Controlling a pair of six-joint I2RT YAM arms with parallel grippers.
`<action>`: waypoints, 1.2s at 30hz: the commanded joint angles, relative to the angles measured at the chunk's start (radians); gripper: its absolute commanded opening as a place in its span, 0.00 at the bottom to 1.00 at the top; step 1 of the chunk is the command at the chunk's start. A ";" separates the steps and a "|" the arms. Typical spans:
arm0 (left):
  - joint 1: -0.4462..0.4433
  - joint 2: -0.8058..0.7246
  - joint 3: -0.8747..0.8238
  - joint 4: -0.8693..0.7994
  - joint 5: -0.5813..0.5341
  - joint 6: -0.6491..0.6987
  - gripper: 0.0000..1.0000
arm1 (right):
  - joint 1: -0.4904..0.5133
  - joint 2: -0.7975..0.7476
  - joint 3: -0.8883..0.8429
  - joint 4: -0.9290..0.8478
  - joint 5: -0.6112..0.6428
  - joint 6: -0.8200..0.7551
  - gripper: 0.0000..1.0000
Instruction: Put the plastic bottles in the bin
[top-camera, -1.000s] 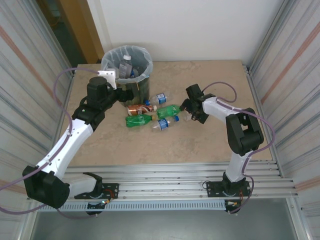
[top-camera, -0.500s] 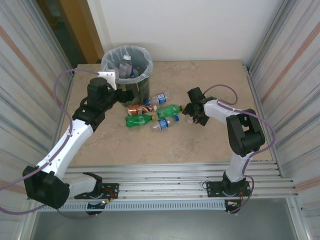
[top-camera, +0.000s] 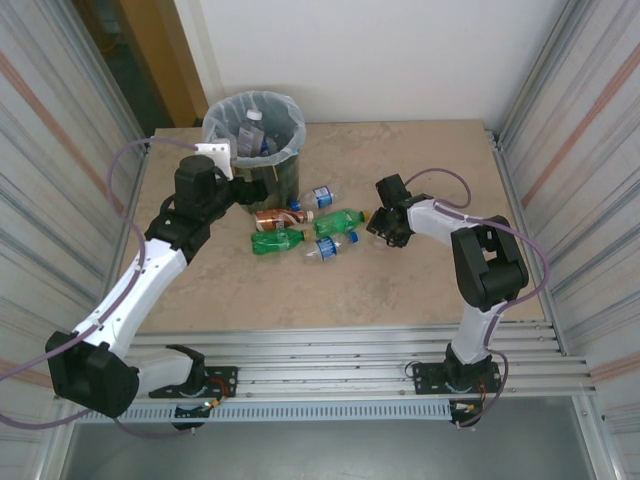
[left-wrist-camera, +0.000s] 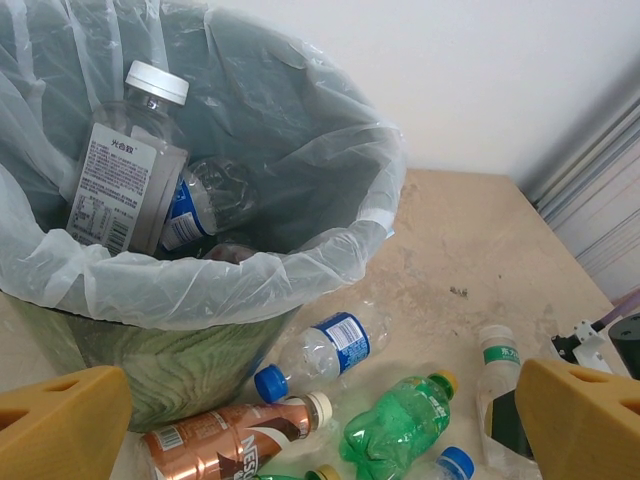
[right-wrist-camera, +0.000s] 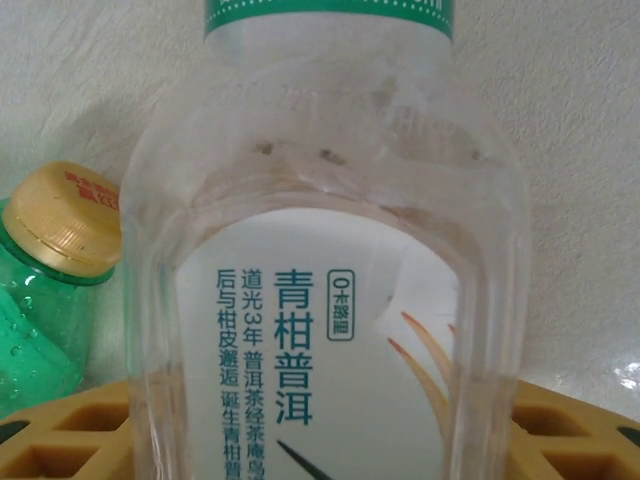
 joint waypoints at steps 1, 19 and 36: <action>-0.006 -0.025 -0.007 0.014 -0.009 -0.023 0.99 | -0.002 -0.003 -0.023 -0.007 -0.004 -0.032 0.52; -0.007 -0.043 0.019 0.010 0.067 -0.046 0.99 | 0.162 -0.342 -0.146 0.106 0.257 -0.263 0.42; -0.010 -0.024 0.044 0.041 0.166 -0.068 0.99 | 0.312 -0.628 -0.269 0.375 0.240 -0.483 0.39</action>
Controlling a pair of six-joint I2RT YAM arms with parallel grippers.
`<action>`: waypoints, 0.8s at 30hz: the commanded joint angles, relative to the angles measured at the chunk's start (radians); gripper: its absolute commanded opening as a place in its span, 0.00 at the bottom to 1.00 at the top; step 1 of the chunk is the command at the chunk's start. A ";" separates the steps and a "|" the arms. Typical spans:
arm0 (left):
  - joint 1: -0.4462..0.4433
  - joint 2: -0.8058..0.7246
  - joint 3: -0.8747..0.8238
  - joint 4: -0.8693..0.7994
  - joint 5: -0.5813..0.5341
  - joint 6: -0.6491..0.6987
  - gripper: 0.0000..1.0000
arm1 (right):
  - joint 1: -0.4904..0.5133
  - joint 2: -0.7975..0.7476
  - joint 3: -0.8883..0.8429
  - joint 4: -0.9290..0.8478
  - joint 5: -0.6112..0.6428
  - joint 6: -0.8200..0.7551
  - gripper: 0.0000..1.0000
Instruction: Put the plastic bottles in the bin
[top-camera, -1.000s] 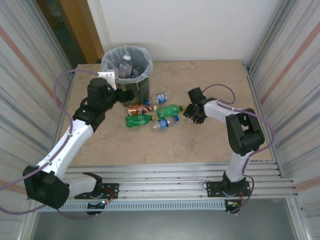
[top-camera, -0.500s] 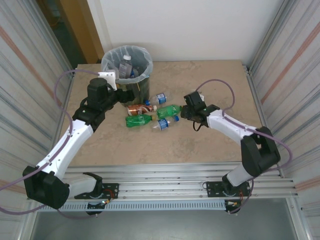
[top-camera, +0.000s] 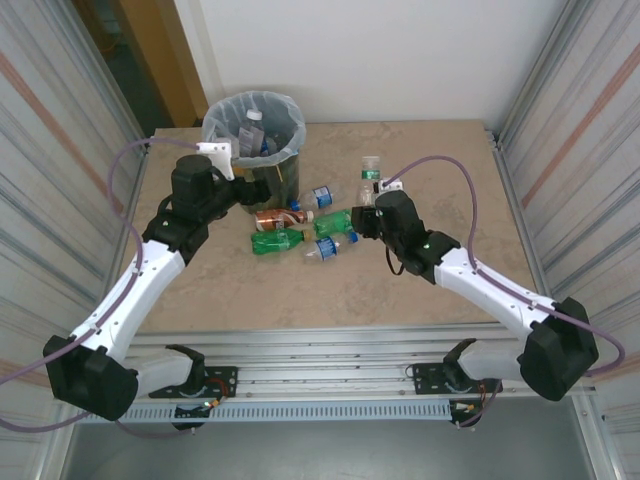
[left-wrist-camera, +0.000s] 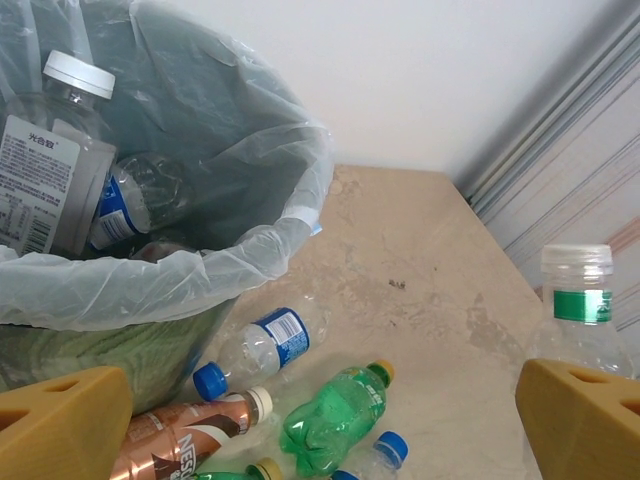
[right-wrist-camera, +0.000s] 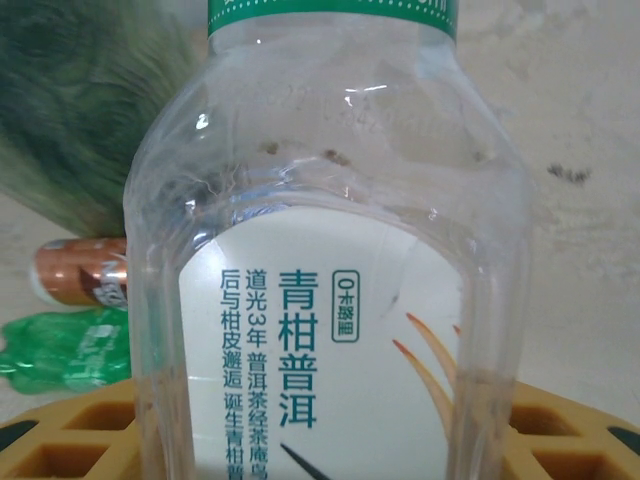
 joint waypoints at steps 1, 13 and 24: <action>-0.009 -0.005 0.034 0.041 0.054 -0.028 0.99 | 0.028 -0.044 -0.019 0.088 -0.006 -0.087 0.40; -0.074 0.108 0.155 0.017 0.259 -0.026 0.99 | 0.141 -0.069 -0.023 0.204 -0.091 -0.249 0.38; -0.143 0.219 0.286 -0.082 0.369 0.035 0.92 | 0.185 -0.076 -0.008 0.211 -0.091 -0.312 0.37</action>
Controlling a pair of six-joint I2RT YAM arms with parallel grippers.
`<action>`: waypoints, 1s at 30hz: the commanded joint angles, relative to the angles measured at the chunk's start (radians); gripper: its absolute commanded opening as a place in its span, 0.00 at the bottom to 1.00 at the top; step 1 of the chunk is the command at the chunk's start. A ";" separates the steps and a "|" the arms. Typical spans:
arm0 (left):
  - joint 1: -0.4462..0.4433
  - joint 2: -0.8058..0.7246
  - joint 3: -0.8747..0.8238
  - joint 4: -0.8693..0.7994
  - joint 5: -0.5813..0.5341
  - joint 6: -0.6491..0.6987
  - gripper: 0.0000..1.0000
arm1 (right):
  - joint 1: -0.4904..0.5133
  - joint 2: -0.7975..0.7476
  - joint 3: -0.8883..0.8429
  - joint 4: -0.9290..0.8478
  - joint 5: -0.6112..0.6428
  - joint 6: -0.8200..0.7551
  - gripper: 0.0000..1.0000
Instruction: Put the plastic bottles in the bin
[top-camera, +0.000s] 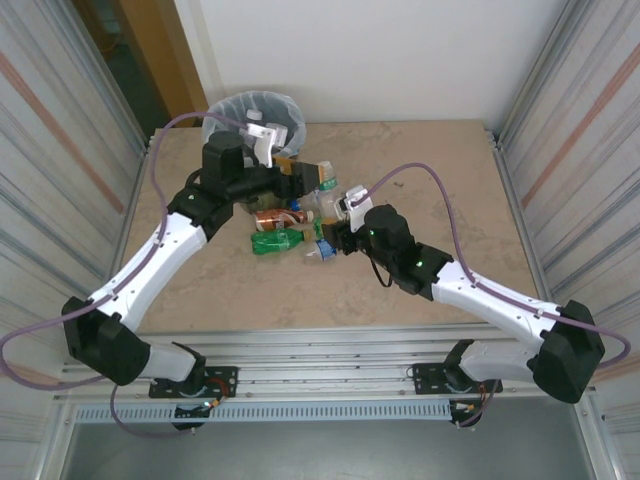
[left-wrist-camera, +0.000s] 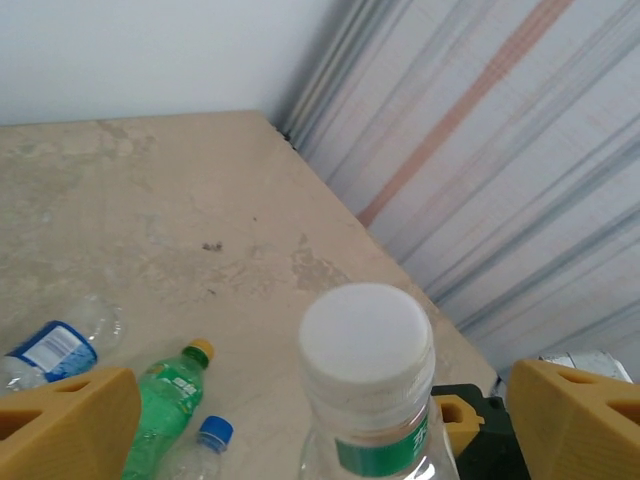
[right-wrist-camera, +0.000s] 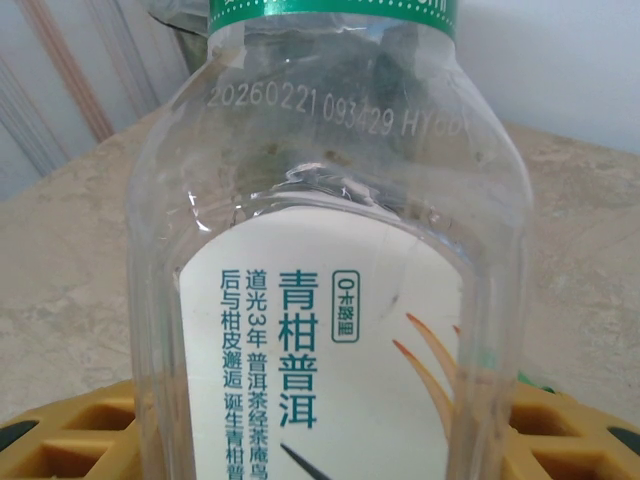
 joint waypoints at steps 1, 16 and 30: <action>-0.016 0.026 0.054 -0.046 0.065 0.038 0.91 | 0.012 -0.034 0.024 0.030 -0.001 -0.043 0.37; -0.044 0.106 0.106 -0.066 0.137 0.045 0.50 | 0.017 -0.025 0.042 0.017 0.025 -0.058 0.37; -0.046 0.085 0.123 -0.091 0.084 0.111 0.11 | 0.017 -0.024 0.052 -0.007 0.089 -0.050 0.85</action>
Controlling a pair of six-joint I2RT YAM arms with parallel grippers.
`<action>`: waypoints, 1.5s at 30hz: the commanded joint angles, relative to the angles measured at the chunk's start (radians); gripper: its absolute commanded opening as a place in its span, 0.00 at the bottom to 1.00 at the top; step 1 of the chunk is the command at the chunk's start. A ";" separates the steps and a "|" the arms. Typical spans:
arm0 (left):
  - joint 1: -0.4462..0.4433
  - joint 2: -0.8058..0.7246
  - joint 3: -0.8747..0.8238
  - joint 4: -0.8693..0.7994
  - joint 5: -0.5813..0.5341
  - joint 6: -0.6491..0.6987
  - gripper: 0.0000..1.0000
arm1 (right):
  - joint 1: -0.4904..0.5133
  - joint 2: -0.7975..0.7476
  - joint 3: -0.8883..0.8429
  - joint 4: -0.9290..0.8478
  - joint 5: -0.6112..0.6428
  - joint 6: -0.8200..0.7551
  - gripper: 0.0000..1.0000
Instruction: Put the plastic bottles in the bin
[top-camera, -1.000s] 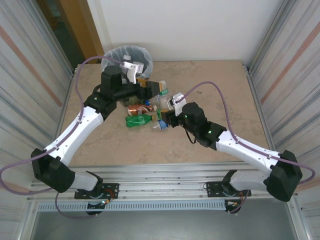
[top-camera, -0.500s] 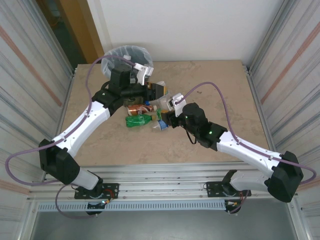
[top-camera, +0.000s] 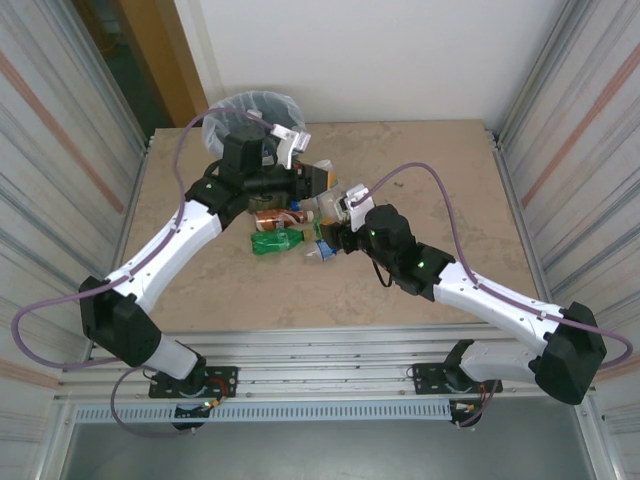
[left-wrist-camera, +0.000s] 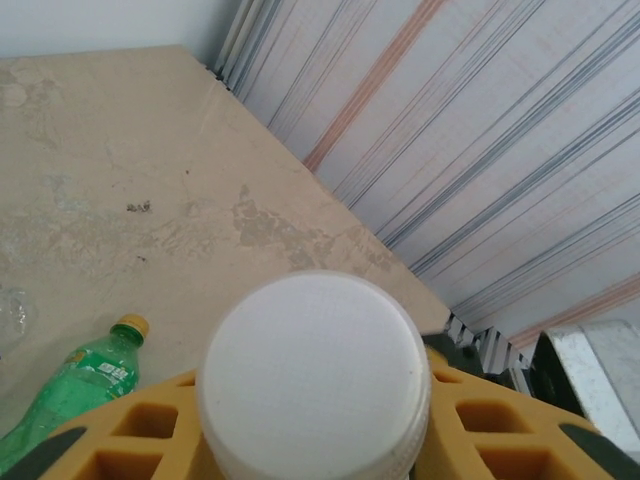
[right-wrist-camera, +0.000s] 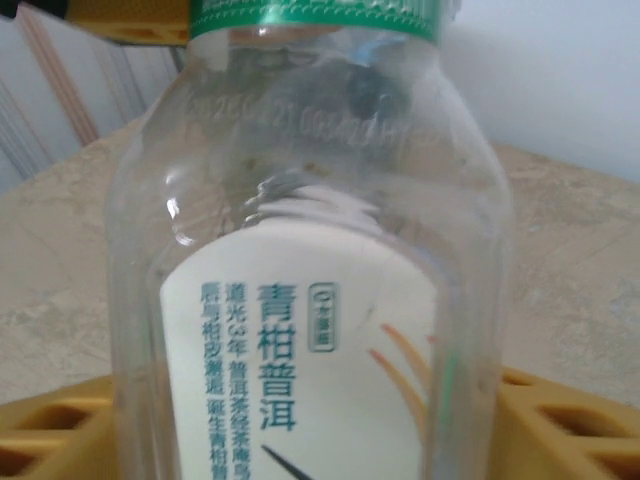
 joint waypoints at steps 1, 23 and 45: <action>-0.003 -0.029 0.038 -0.030 -0.047 0.070 0.11 | 0.010 -0.019 0.037 0.000 0.052 -0.017 0.98; 0.166 -0.015 0.325 -0.017 -0.514 0.353 0.07 | -0.014 -0.089 0.078 -0.168 0.352 0.168 0.98; 0.332 0.340 0.705 -0.359 -0.622 0.453 0.08 | -0.014 -0.061 0.098 -0.205 0.322 0.173 0.98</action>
